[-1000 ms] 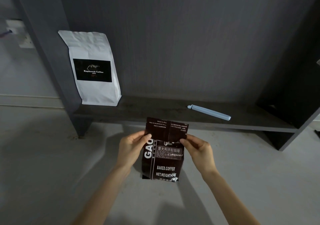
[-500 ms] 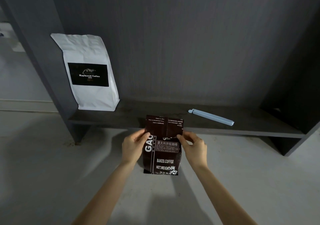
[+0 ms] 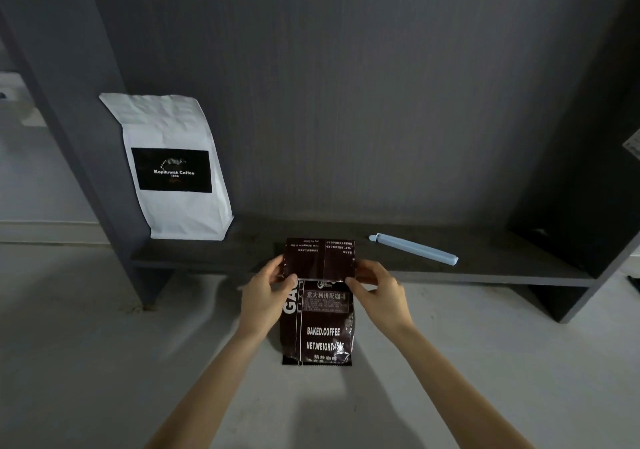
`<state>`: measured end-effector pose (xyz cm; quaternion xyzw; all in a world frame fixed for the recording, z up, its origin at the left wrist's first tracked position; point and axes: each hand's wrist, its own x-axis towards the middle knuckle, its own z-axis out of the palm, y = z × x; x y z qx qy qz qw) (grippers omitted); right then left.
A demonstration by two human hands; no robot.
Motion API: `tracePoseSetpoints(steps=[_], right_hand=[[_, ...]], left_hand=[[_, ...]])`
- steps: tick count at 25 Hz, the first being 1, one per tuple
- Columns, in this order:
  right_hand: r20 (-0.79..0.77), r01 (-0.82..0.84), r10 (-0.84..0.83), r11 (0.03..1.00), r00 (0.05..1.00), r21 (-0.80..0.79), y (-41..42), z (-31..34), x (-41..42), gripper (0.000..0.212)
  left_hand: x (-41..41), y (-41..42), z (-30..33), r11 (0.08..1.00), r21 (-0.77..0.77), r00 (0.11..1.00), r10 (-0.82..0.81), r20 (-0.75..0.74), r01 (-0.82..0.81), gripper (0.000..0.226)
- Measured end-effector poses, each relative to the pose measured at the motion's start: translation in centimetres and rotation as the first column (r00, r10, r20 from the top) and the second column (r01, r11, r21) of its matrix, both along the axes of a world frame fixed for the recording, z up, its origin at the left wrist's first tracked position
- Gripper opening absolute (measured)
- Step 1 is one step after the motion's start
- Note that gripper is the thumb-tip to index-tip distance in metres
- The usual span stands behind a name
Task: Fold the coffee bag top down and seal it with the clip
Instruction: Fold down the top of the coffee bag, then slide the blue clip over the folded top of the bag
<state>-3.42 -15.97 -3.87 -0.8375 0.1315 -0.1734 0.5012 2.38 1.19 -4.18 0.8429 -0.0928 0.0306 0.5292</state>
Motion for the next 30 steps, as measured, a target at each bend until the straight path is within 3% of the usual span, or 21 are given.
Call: tracePoseSetpoints(steps=[4, 12, 17, 24, 27, 30], right_hand=[[-0.009, 0.033, -0.033, 0.999, 0.999, -0.017, 0.2, 0.1, 0.6, 0.025], [0.031, 0.009, -0.009, 1.0, 0.999, -0.018, 0.1, 1.7, -0.3, 0.028], [0.064, 0.028, -0.026, 0.999, 0.998, -0.041, -1.2, 3.2, -0.9, 0.026], [0.05, 0.15, -0.148, 0.988, 0.988, -0.046, -5.3, 3.9, -2.3, 0.023], [0.04, 0.206, -0.203, 0.974, 0.978, -0.097, -7.4, 4.1, -2.5, 0.023], [0.008, 0.233, -0.236, 0.953, 0.972, -0.191, -9.7, 4.1, -2.4, 0.024]], left_hand=[[0.3, -0.1, 0.2, 0.998, 0.069, 1.0, 0.016, 0.021, -0.017, 0.044], [-0.5, 0.0, 1.8, 1.0, 0.001, 0.988, -0.002, 0.153, 0.001, 0.038], [-0.9, -0.6, 3.8, 0.983, 0.182, 0.933, -0.094, 0.347, 0.031, 0.035], [-1.2, -4.4, 7.4, 0.958, 0.252, 0.855, -0.24, 0.46, 0.133, 0.031], [-1.5, -7.9, 8.6, 0.908, 0.355, 0.829, -0.367, 0.422, 0.221, 0.032], [-1.0, -11.6, 8.7, 0.788, 0.561, 0.798, -0.497, 0.34, 0.252, 0.035]])
